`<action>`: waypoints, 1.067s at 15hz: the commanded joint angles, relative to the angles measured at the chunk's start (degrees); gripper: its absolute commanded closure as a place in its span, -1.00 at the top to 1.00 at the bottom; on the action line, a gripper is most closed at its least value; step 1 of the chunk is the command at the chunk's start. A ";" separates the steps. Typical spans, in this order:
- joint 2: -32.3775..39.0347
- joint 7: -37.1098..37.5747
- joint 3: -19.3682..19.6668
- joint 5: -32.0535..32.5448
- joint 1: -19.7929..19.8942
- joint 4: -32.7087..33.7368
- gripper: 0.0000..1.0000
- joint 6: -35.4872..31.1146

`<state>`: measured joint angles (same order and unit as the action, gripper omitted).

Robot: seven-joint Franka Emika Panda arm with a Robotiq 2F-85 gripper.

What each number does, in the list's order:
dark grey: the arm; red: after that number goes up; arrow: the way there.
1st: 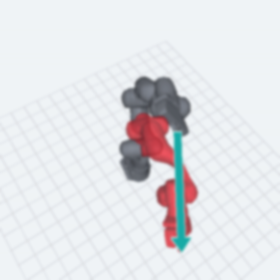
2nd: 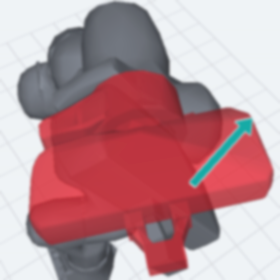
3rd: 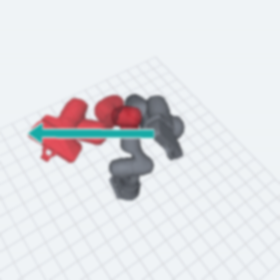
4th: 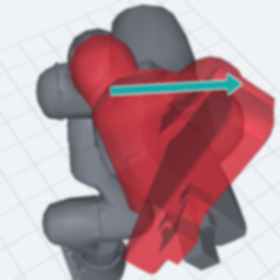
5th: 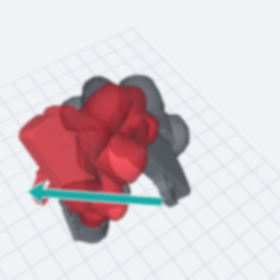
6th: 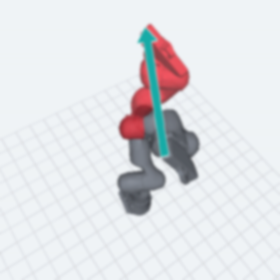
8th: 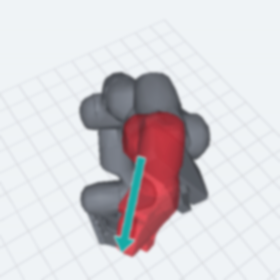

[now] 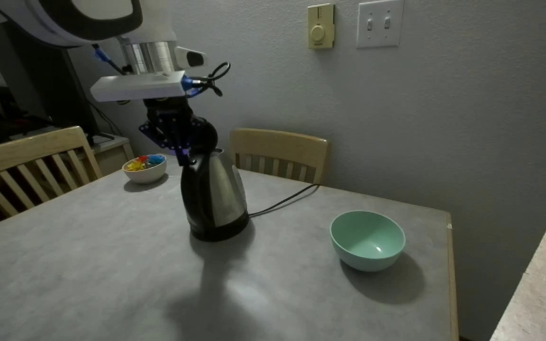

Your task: Press the button on the electrical kettle

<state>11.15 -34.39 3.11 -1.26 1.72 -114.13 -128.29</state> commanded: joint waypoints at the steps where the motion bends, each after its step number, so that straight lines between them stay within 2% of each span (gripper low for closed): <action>1: 6.54 -1.95 -2.18 1.54 0.77 4.04 -1.00 -0.48; 4: 7.70 -2.21 -3.05 3.34 0.62 5.92 -1.00 -0.31; 9: 4.34 -1.08 -3.29 6.62 0.71 4.43 -1.00 -1.91; 16: 3.17 -1.49 -3.04 6.08 1.85 4.56 -1.00 -2.85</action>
<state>14.86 -35.27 0.45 4.57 2.21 -109.29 -129.84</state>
